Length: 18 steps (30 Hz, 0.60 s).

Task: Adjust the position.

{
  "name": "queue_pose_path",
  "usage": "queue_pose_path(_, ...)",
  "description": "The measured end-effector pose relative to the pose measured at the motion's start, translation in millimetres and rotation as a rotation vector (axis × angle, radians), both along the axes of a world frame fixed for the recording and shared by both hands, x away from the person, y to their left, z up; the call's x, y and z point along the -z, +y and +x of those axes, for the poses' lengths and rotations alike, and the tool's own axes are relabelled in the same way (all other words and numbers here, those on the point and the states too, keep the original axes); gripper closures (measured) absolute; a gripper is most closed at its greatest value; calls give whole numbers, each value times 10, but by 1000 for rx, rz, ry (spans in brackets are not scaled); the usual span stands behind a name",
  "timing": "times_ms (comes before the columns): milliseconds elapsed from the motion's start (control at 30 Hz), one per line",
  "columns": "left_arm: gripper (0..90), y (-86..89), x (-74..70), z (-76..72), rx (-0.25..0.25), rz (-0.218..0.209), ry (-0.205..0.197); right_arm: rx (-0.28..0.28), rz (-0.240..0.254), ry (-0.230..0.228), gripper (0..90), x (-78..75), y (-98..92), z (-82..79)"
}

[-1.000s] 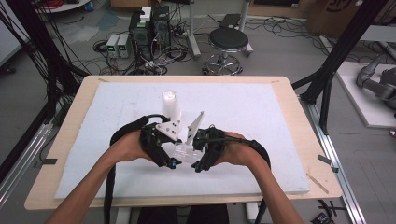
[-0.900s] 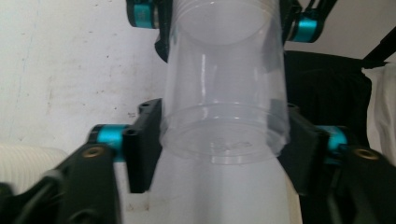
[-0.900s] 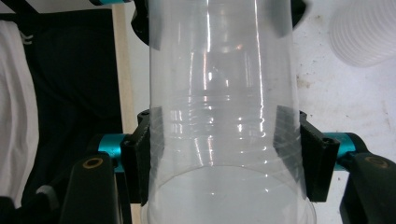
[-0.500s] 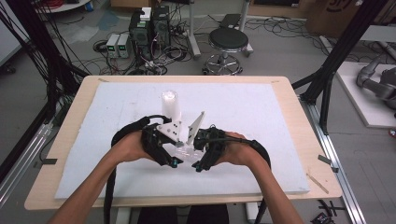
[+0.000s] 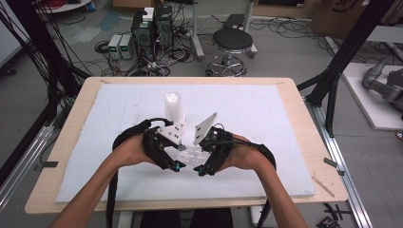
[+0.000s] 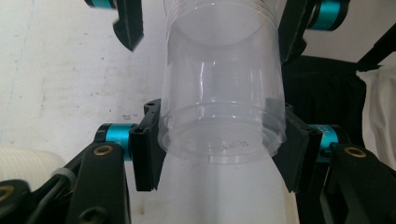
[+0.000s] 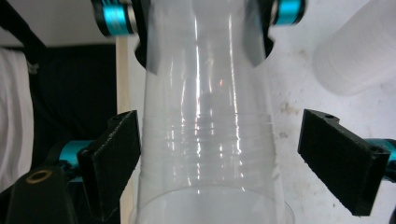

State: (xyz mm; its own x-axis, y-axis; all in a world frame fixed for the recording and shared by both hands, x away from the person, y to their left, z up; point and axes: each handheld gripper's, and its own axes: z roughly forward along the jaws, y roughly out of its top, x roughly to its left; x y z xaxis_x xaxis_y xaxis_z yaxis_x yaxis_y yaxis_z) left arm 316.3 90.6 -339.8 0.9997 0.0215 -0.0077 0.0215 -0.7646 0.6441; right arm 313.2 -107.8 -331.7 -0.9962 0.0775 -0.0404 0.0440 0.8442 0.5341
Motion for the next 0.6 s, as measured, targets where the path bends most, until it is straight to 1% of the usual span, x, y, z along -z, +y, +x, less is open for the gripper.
queue_pose_path(100, 418, 75, 73, 10, -15, -41, -1, 11, 83, -1, 131, -30, -82, -2)
queue_pose_path(133, 418, 102, 110, 0, -31, -76, 5, 16, 100, -2, 131, -33, -102, -6)
queue_pose_path(167, 418, 134, 138, 1, -36, -94, 10, 18, 126, -13, 131, -40, -133, -6)
queue_pose_path(200, 418, 134, 138, 1, -36, -94, 10, 18, 126, -13, 131, -40, -133, -6)
queue_pose_path(233, 418, 202, 197, 0, -56, -140, 11, 31, 191, -16, 131, -54, -210, -15)
queue_pose_path(300, 418, 273, 246, 2, -81, -190, 14, 41, 239, -26, 131, -64, -269, -25)
queue_pose_path(333, 418, 273, 246, 2, -81, -190, 14, 44, 262, -30, 131, -67, -304, -30)
queue_pose_path(367, 418, 306, 271, 0, -94, -228, 20, 51, 289, -36, 131, -69, -339, -36)
queue_pose_path(400, 418, 372, 310, -1, -111, -300, 29, 65, 320, -42, 131, -69, -384, -44)
queue_pose_path(433, 418, 401, 327, -4, -116, -339, 40, 71, 339, -45, 131, -68, -412, -45)
queue_pose_path(467, 417, 426, 339, -5, -118, -371, 40, 79, 367, -41, 131, -62, -449, -49)
queue_pose_path(533, 417, 467, 359, -13, -131, -434, 34, 101, 418, -36, 132, -45, -516, -58)
queue_pose_path(567, 417, 486, 368, -16, -135, -470, 33, 109, 441, -44, 132, -32, -547, -57)
queue_pose_path(600, 417, 507, 377, -17, -139, -506, 29, 119, 464, -40, 132, -14, -576, -61)
